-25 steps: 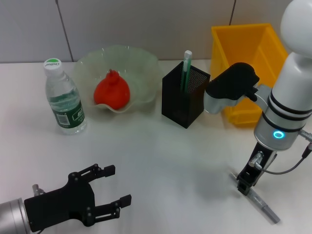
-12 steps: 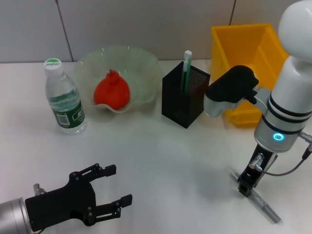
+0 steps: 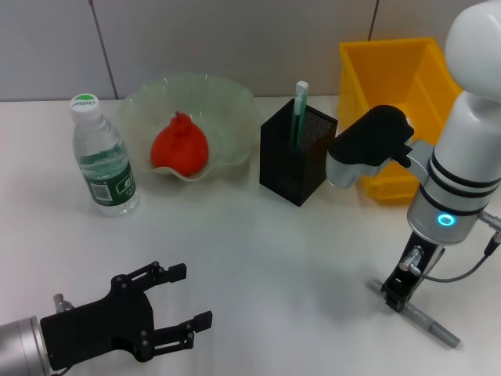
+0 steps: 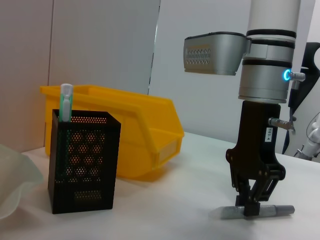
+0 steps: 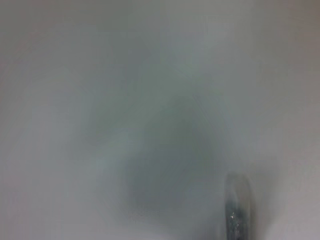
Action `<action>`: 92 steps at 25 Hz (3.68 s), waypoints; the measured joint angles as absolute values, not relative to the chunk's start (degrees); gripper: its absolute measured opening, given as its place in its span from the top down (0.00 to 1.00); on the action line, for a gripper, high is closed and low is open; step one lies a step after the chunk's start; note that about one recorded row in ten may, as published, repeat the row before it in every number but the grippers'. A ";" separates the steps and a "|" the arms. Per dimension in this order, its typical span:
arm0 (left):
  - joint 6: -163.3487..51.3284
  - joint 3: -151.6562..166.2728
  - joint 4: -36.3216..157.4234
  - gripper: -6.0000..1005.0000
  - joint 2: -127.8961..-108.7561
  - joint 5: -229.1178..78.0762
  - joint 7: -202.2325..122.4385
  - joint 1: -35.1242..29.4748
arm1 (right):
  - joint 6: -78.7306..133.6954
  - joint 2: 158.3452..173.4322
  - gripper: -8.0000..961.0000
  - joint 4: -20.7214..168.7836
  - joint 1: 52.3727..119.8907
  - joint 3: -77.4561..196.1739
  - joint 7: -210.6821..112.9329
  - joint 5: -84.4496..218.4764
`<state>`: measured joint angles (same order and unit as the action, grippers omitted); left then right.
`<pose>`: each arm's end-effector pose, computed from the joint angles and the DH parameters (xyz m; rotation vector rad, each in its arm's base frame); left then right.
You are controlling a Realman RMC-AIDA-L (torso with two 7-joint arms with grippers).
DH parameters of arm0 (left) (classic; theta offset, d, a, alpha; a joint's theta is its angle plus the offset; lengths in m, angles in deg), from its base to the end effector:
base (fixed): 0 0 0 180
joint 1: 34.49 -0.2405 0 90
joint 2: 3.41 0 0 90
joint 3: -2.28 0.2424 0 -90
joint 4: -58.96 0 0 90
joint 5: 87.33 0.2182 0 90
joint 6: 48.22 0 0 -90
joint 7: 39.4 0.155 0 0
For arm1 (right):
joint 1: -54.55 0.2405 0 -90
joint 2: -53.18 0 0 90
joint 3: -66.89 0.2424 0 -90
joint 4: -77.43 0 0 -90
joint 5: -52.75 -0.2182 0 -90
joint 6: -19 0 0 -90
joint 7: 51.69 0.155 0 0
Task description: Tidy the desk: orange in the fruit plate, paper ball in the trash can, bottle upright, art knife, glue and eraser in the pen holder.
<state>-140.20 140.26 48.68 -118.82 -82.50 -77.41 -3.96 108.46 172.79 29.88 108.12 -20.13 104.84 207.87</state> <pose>-0.3047 0.2569 -0.0495 -2.6369 -0.4553 -0.8231 0.1805 0.3632 -0.0574 -2.5066 1.0556 -1.0270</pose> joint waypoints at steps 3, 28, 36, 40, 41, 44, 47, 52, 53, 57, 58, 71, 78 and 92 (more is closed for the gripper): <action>-140.19 140.27 48.68 0.16 -118.81 -82.50 -77.39 -3.95 | 108.46 172.79 0.83 29.74 108.13 -20.13 104.76 207.87; -139.93 140.18 48.87 0.16 -118.78 -83.49 -77.19 -3.84 | 90.10 172.37 0.86 10.09 89.03 3.46 62.05 161.45; -139.00 140.24 49.16 0.16 -118.81 -83.91 -77.11 -3.74 | 77.12 172.26 0.86 26.96 91.38 4.99 46.02 146.63; -138.43 140.30 49.21 0.16 -118.81 -83.91 -76.98 -3.44 | 70.84 172.33 0.86 35.94 95.93 4.88 42.33 146.31; -138.39 140.32 49.21 0.16 -118.81 -83.91 -76.98 -3.40 | 70.17 172.34 0.86 37.05 96.56 4.72 42.17 146.30; -138.24 140.39 49.21 0.16 -118.87 -83.91 -76.93 -3.23 | 69.14 172.36 0.86 38.38 97.22 4.46 41.92 146.30; -138.19 140.34 49.17 0.16 -118.85 -83.91 -76.93 -3.21 | 68.53 172.47 0.85 38.94 97.19 4.32 41.58 146.30; -138.19 140.29 49.17 0.16 -118.66 -83.91 -76.92 -3.20 | 68.86 172.53 0.82 39.10 96.84 4.30 41.82 146.23; -138.19 140.28 49.15 0.16 -118.63 -83.91 -76.93 -3.20 | 69.02 172.53 0.81 39.20 96.81 4.30 41.84 146.22; -138.22 140.27 49.12 0.16 -118.61 -83.91 -76.93 -3.21 | 69.11 172.50 0.79 39.54 96.58 4.31 41.98 146.22; -138.30 140.26 49.12 0.16 -118.58 -83.90 -76.92 -3.23 | 69.11 172.50 0.78 39.59 96.45 4.31 42.00 146.22; -138.34 140.13 49.10 0.16 -118.52 -84.13 -77.35 -3.16 | 79.55 172.39 0.41 41.40 89.61 5.02 30.47 120.10; -139.78 140.48 50.08 0.16 -118.45 -84.81 -78.19 -2.91 | 98.37 170.49 0.28 44.74 86.10 4.79 27.45 117.31; -144.99 142.82 49.43 0.16 -116.52 -82.60 -90.11 0.18 | 110.36 167.73 0.16 45.00 82.23 4.93 29.11 150.82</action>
